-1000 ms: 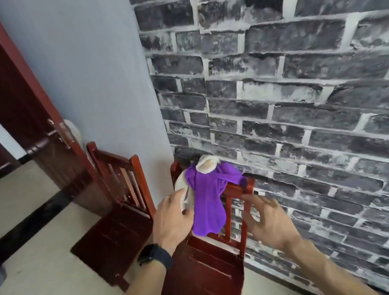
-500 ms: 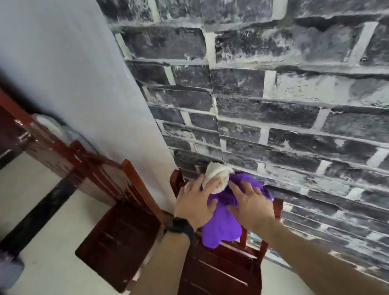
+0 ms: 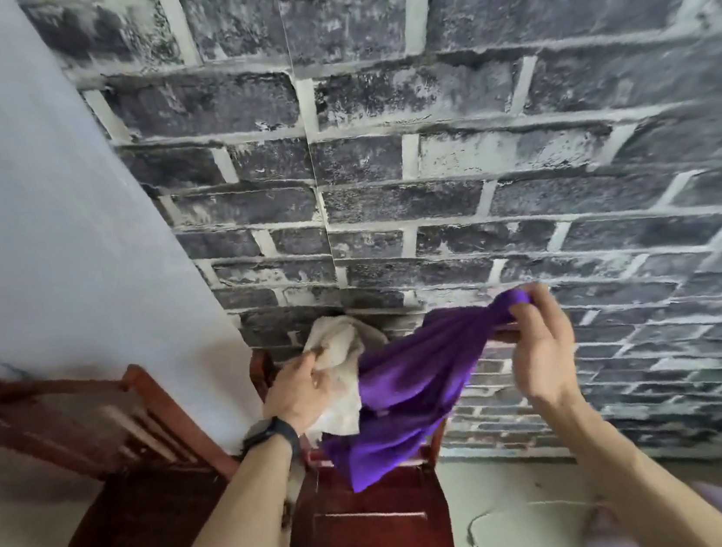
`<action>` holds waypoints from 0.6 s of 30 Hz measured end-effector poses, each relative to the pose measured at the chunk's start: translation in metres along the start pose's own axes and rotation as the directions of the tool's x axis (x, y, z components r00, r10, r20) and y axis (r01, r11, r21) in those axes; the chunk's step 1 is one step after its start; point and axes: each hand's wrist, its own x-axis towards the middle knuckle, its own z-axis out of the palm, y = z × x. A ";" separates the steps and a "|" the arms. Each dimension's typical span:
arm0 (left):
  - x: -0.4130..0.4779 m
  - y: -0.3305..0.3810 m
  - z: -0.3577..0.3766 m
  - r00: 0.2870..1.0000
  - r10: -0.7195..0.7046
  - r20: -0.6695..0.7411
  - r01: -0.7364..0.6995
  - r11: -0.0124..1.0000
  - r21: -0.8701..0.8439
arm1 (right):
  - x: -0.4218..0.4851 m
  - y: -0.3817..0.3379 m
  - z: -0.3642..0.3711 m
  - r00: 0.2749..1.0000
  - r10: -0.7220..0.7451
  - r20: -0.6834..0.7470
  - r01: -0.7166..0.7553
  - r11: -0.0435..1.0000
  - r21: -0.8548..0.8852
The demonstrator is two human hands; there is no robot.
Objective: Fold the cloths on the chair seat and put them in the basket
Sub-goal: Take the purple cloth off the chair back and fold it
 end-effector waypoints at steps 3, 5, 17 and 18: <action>-0.004 0.004 -0.001 0.996 0.081 0.035 -0.085 0.988 0.127 | -0.024 -0.027 -0.006 0.988 0.011 -0.153 0.007 0.993 0.118; -0.007 0.009 -0.006 0.995 0.084 0.047 -0.091 0.984 0.156 | -0.036 -0.035 -0.010 0.989 -0.009 -0.151 0.015 0.999 0.039; -0.107 0.080 -0.013 0.958 0.274 0.089 -0.256 0.951 -0.172 | -0.092 -0.025 -0.053 0.987 0.067 0.143 -0.035 0.975 -0.218; -0.127 0.092 -0.010 0.938 0.312 0.148 -0.258 0.919 -0.299 | -0.097 -0.025 -0.056 0.983 0.059 0.175 -0.016 0.971 -0.240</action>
